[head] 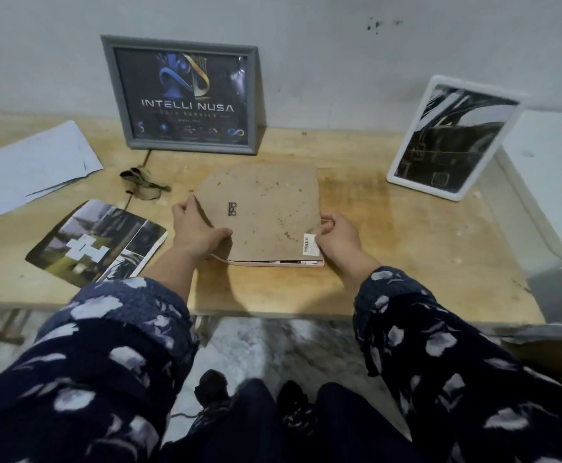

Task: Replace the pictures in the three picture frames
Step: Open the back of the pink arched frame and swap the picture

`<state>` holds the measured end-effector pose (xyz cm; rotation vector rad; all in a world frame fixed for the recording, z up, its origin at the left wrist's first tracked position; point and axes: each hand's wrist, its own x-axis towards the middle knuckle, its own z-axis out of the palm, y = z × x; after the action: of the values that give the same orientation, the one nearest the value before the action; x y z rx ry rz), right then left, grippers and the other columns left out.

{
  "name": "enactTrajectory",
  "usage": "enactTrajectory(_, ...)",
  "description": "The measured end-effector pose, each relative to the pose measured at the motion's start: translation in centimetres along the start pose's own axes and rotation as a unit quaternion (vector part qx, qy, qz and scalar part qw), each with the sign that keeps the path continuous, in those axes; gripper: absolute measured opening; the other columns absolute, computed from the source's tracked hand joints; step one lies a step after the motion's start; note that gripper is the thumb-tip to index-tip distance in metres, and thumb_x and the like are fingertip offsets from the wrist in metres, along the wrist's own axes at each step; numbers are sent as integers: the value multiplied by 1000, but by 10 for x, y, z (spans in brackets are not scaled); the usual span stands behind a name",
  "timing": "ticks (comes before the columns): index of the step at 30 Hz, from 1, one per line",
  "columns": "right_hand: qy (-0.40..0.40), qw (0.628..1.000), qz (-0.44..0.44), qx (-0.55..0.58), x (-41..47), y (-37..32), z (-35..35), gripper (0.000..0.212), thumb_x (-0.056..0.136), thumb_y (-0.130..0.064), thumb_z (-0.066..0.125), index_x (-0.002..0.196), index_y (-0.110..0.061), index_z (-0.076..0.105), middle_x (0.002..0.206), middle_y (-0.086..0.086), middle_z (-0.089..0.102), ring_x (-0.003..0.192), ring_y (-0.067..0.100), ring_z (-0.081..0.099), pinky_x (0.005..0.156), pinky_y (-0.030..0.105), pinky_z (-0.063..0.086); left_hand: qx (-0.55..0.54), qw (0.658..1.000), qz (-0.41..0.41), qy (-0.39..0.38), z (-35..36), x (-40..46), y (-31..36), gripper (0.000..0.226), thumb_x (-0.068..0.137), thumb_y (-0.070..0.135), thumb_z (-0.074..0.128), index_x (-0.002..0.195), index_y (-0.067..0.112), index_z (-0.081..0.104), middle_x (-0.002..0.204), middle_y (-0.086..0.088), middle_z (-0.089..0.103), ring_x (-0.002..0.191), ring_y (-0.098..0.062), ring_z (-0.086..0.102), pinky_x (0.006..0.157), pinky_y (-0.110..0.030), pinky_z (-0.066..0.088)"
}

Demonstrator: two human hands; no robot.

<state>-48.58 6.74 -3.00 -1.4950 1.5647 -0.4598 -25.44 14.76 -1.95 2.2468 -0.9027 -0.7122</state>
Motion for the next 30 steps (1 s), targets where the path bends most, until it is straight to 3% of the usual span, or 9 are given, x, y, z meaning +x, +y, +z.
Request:
enactTrajectory(4, -10, 1000, 11, -7, 2, 3, 5, 46, 84, 5, 56, 126, -12, 53, 93, -2, 60, 91, 19, 63, 78, 39, 58, 26, 1000, 3, -8, 2, 3, -9, 106, 72, 24, 83, 152, 11, 15, 150, -8, 20, 139, -27, 27, 116, -43, 28)
enactTrajectory(12, -3, 999, 0, -41, 4, 6, -1, 43, 83, 3, 61, 123, -12, 56, 86, -3, 57, 89, 18, 61, 78, 32, 56, 47, 999, 17, -12, 11, 11, -12, 106, 73, 26, 83, 152, 11, 14, 151, -7, 19, 140, -27, 27, 115, -44, 28)
enactTrajectory(18, -24, 995, -14, -95, 3, 7, -3, 43, 85, 8, 57, 124, -8, 53, 77, -11, 47, 70, 3, 49, 51, 13, 38, 89, 995, 27, -20, 16, 12, -19, 98, 75, 30, 81, 150, 12, 20, 150, -7, 23, 138, -27, 29, 113, -47, 32)
enactTrajectory(21, -22, 993, -24, -113, 3, 8, -2, 42, 85, 8, 57, 124, -8, 54, 76, -11, 48, 72, 6, 52, 55, 15, 42, 135, 990, 35, -17, 17, 12, -19, 93, 75, 36, 80, 147, 14, 24, 150, -8, 26, 137, -28, 30, 110, -50, 34)
enactTrajectory(24, -24, 989, -32, -143, 3, 7, -2, 37, 85, 7, 56, 120, -7, 59, 76, -7, 52, 83, 16, 60, 69, 28, 54, 170, 985, 32, -20, 18, 10, -18, 91, 78, 40, 76, 148, 14, 24, 152, -8, 25, 139, -28, 28, 110, -50, 33)
enactTrajectory(26, -28, 984, -38, -171, 2, 6, -1, 35, 86, 5, 56, 118, -6, 62, 86, 1, 62, 91, 23, 63, 80, 38, 56, 197, 979, 34, -30, 17, 9, -16, 86, 81, 42, 73, 147, 14, 25, 154, -8, 22, 140, -28, 26, 110, -50, 31)
enactTrajectory(30, -49, 967, -44, -247, 3, 5, -4, 36, 89, -5, 57, 125, -9, 59, 118, 8, 65, 101, 25, 62, 87, 41, 54, 253, 966, 40, -46, 15, 7, -10, 73, 84, 45, 68, 140, 15, 34, 152, -9, 26, 139, -29, 26, 109, -48, 29)
